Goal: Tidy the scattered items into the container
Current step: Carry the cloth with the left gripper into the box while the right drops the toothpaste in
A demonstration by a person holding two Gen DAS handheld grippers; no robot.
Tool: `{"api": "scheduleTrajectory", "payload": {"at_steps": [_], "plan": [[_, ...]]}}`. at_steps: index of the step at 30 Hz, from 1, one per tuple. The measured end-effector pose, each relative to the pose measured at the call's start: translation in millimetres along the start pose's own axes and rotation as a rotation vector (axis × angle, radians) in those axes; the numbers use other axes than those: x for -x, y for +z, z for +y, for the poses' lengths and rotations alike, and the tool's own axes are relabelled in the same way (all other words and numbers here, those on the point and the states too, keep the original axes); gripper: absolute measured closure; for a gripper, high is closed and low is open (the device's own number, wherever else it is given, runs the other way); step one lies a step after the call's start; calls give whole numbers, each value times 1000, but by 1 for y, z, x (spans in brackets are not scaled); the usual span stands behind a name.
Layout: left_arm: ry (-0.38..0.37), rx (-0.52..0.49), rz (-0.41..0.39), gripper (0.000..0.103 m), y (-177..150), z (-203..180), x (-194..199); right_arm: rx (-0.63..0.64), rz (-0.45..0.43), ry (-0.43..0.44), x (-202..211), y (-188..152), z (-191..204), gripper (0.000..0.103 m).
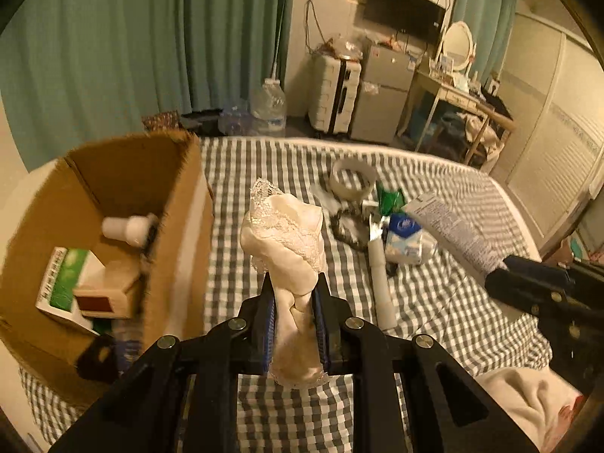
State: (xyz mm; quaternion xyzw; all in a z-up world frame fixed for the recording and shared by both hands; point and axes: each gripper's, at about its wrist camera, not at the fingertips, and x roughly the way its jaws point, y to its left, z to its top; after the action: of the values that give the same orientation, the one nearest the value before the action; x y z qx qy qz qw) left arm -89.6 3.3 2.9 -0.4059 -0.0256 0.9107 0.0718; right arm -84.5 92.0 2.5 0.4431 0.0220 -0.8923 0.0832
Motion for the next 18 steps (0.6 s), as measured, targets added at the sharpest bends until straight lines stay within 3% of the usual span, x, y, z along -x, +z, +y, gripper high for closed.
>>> {"api": "scheduleTrajectory", "payload": {"at_steps": [11,18], "plan": [[29,17,-95,85,31,31,49,43,-98,87,41,18,48,81],[52,23,-83,85,47,70,65,80,-119,166,43,31,84,81]]}}
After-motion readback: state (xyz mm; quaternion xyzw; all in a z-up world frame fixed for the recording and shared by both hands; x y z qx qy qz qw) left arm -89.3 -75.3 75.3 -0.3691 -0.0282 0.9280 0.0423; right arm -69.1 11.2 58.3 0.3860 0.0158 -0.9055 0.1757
